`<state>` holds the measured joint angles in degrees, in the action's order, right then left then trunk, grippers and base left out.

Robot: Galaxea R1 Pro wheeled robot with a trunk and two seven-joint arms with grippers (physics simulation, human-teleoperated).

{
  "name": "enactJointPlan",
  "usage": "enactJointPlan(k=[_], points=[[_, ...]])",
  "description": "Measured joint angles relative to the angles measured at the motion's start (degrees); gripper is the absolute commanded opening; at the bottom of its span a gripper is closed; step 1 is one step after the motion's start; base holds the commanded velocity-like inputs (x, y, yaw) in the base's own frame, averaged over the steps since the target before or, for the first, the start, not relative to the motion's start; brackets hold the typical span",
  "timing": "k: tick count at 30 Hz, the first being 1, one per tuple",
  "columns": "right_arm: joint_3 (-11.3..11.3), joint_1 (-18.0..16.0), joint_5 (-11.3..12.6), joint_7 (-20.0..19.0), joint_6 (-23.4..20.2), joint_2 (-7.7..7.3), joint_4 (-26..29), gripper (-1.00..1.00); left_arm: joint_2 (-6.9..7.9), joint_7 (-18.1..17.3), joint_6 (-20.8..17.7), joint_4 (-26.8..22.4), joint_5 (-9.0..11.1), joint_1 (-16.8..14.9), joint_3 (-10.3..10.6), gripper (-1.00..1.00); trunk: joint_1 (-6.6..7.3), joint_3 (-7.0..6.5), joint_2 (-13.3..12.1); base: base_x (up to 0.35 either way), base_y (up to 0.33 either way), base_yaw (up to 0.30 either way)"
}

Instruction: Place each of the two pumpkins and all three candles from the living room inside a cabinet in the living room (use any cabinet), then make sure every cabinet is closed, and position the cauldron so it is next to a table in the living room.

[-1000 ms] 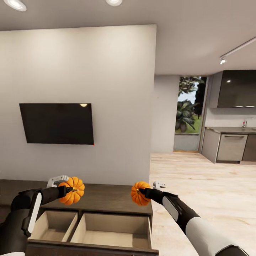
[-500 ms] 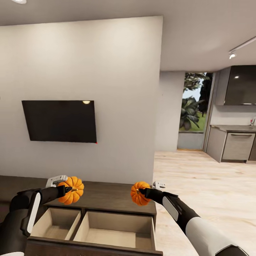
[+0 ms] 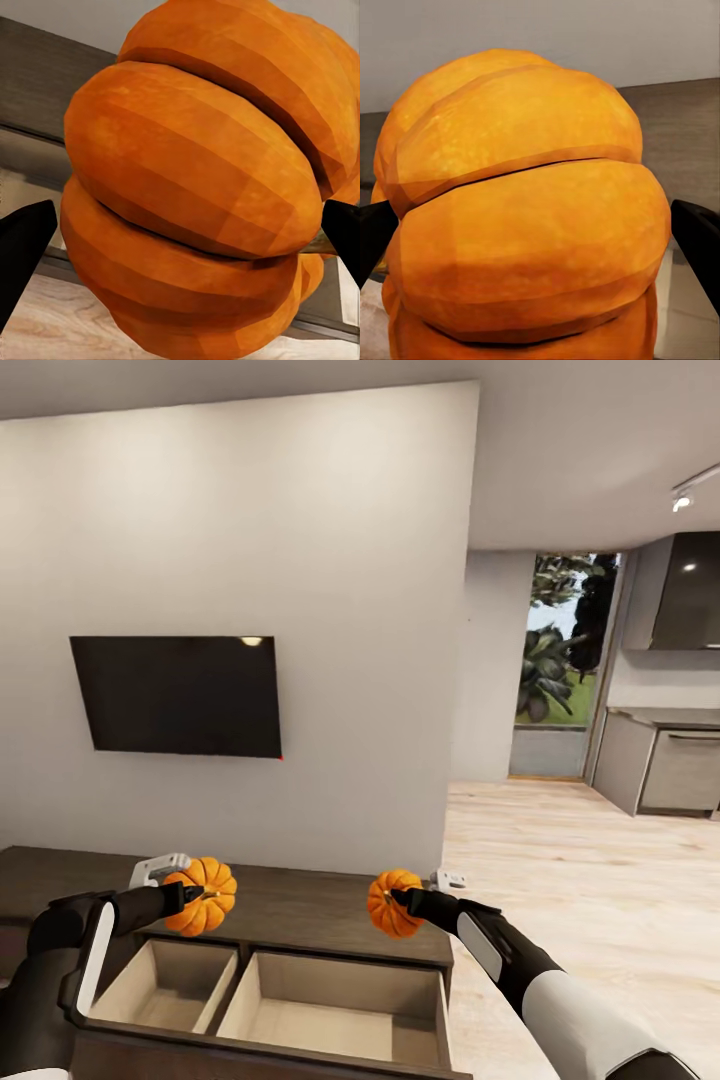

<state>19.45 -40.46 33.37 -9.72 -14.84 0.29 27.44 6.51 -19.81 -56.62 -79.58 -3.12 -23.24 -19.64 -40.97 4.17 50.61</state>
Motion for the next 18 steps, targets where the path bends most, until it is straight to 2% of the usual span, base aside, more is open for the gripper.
enactJointPlan(k=[2,5,15,18], points=[[0.0,0.0,0.0,0.0,0.1,-0.01,0.0,-1.0,-0.01,0.0,-0.1,0.0,0.4,0.0,0.0,-1.0,0.0,0.01,0.0,0.05,0.169,0.002],[0.0,0.0,0.0,-0.2,0.2,-0.06,0.0,-1.0,0.0,0.0,0.0,0.0,-0.2,0.0,0.0,-1.0,0.01,0.02,0.0,0.044,0.086,0.0],[-0.1,0.0,0.0,-0.4,0.2,0.0,0.0,-1.0,0.06,0.0,0.0,0.0,0.1,0.0,-0.1,-1.0,-0.01,0.02,0.0,0.005,0.007,0.0],[-0.1,0.0,0.0,-0.4,0.2,0.0,0.0,-1.0,0.08,0.0,0.0,0.0,0.2,0.0,-0.1,-1.0,0.01,0.02,0.0,0.144,0.082,0.0]])
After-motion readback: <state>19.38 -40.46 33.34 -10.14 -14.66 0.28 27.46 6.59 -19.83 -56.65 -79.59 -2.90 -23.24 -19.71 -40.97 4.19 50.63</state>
